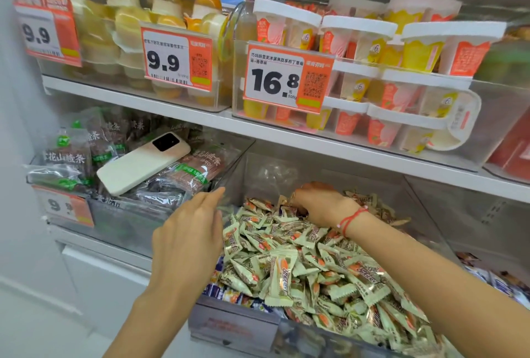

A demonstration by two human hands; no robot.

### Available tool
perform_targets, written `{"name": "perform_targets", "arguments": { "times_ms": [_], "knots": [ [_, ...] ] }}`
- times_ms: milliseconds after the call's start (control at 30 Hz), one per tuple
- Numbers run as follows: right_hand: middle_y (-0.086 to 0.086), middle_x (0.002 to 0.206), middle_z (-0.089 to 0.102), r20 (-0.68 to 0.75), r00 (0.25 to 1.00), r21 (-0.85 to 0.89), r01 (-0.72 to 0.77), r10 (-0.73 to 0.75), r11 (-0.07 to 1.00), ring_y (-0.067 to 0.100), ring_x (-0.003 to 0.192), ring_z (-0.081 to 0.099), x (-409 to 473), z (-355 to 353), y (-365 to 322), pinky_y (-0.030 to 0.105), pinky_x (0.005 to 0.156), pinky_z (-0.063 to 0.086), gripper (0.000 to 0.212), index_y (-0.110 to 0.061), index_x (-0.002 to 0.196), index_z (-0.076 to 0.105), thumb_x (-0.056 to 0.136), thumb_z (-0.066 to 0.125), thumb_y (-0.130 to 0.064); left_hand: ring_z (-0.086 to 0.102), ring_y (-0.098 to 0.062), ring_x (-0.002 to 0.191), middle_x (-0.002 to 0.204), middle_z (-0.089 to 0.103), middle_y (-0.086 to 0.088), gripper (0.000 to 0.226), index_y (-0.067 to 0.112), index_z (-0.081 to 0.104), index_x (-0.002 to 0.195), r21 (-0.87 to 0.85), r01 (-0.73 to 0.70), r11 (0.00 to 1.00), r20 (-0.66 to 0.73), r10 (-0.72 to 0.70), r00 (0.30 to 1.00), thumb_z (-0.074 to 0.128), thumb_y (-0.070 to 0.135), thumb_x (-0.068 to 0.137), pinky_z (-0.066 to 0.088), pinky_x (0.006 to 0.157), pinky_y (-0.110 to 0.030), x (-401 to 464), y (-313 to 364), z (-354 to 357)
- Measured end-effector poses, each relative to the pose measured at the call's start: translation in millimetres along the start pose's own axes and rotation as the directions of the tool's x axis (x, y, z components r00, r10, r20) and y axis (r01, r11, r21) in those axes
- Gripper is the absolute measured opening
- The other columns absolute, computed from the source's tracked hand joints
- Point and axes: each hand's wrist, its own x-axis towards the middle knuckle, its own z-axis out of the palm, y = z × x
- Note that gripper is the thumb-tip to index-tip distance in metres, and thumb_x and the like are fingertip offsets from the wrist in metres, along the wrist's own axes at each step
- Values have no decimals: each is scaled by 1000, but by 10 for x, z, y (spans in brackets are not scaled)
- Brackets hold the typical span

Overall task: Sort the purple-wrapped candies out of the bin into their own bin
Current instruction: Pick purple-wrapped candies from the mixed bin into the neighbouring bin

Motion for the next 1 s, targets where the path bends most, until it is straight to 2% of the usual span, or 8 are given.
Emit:
{"name": "perform_targets", "arguments": {
  "times_ms": [133,267,400,467,567,733,933,1000],
  "knots": [
    [10,122,52,-23,1000,9,-16,16,1000,19,90,50,-74,62,66,21,73,41,38,-6,125,52,89,50,6,64,-23,93,108,68,2,38,17,67,116,24,-98,995,-43,99,994,71,10,79,52,57,-35,37,-41,49],
    [9,115,58,-156,986,40,-60,65,997,23,104,52,-120,203,213,27,78,41,24,-6,115,59,92,59,-14,60,-25,104,111,67,-1,39,13,69,111,55,-185,981,-74,189,979,75,5,73,49,80,-41,77,-53,62],
    [-5,83,67,-131,991,343,24,22,939,18,62,55,-346,169,329,30,60,46,23,-22,83,70,96,55,-34,58,-24,103,108,68,1,34,15,72,103,77,-325,943,-139,333,933,74,3,71,36,86,-34,133,150,17],
    [-9,94,73,-149,989,381,55,3,923,13,59,58,-534,158,341,36,68,54,19,-30,98,72,96,54,-37,59,-21,102,109,67,5,33,21,70,108,9,-366,931,-56,366,929,66,3,80,43,81,-34,173,347,33],
    [-9,85,72,-225,974,395,59,35,917,8,66,63,-828,199,344,34,76,52,19,-33,104,66,97,49,-40,55,-17,114,127,59,11,38,34,59,123,-160,-297,941,263,331,906,45,12,96,51,83,-38,324,561,272],
    [-13,90,68,-326,944,367,76,52,927,5,76,63,-1234,207,309,26,67,46,22,-32,113,61,99,44,-38,38,-24,135,150,37,-4,41,24,39,143,-295,-209,932,717,361,597,35,29,103,32,109,-36,520,661,783],
    [-10,107,58,-492,851,360,5,185,933,13,100,52,-1331,244,454,35,84,43,28,-26,124,49,104,30,-30,61,-20,97,103,66,3,39,30,63,84,-28,-298,954,844,182,504,34,52,98,46,89,-36,713,452,629],
    [-5,110,55,-447,865,372,-52,228,927,17,106,49,-1285,297,491,37,88,40,31,-25,131,43,104,27,-28,62,-21,92,87,65,7,38,28,62,75,50,-290,956,812,130,569,37,49,96,46,89,-36,792,424,543]
  ]
}}
